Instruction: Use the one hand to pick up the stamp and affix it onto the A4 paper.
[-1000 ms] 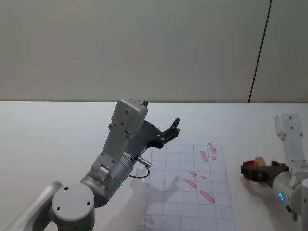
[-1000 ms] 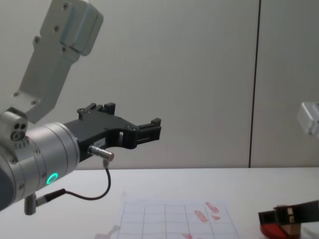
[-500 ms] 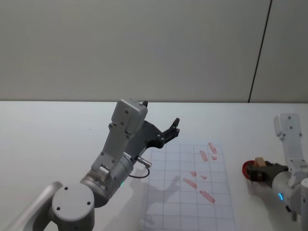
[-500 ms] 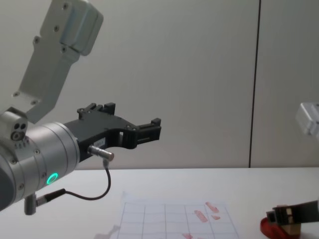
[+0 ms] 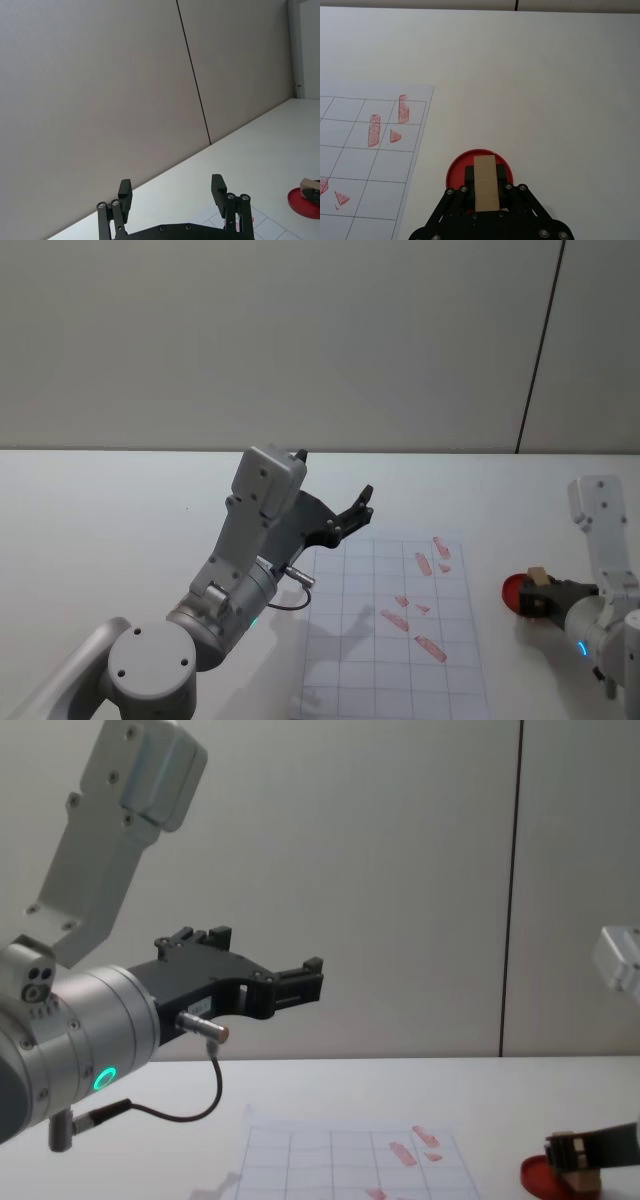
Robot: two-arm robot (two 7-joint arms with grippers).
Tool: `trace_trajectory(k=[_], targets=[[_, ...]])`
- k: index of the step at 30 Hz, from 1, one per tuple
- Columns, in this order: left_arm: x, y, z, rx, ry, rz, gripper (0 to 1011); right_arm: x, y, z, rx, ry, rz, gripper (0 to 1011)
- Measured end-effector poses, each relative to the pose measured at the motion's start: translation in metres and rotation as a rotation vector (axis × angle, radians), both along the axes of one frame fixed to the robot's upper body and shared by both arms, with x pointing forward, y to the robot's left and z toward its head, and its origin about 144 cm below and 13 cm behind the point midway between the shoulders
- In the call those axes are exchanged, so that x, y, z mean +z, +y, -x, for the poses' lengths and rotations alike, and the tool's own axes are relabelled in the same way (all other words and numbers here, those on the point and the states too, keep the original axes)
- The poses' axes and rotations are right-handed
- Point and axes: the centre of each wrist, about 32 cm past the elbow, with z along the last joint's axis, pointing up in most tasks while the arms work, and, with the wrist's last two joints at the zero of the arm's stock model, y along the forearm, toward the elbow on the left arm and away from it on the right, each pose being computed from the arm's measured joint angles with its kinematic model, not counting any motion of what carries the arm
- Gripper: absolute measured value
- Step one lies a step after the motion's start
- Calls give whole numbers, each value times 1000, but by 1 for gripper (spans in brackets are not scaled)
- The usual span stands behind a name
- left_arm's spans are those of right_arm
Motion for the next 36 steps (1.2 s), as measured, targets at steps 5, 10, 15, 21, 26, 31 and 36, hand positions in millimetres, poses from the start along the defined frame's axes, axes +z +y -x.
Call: trace_trajectory(k=[5, 10, 15, 21, 26, 31, 36], targets=[[0, 0, 0, 0, 0, 0, 1002, 0, 0, 0, 0, 0, 0, 220], [0, 0, 0, 0, 0, 0, 1002, 0, 0, 0, 0, 1, 0, 220], [0, 0, 0, 0, 0, 0, 1002, 0, 0, 0, 0, 1, 0, 220], [0, 0, 0, 0, 0, 0, 1002, 0, 1, 0, 7, -1, -3, 220], [0, 0, 0, 0, 0, 0, 1002, 0, 3, -1, 21, -11, -7, 221], [0, 0, 0, 0, 0, 0, 1002, 0, 7, -2, 38, -26, -12, 220], [0, 0, 0, 0, 0, 0, 1002, 2, 11, -3, 53, -41, -14, 220]])
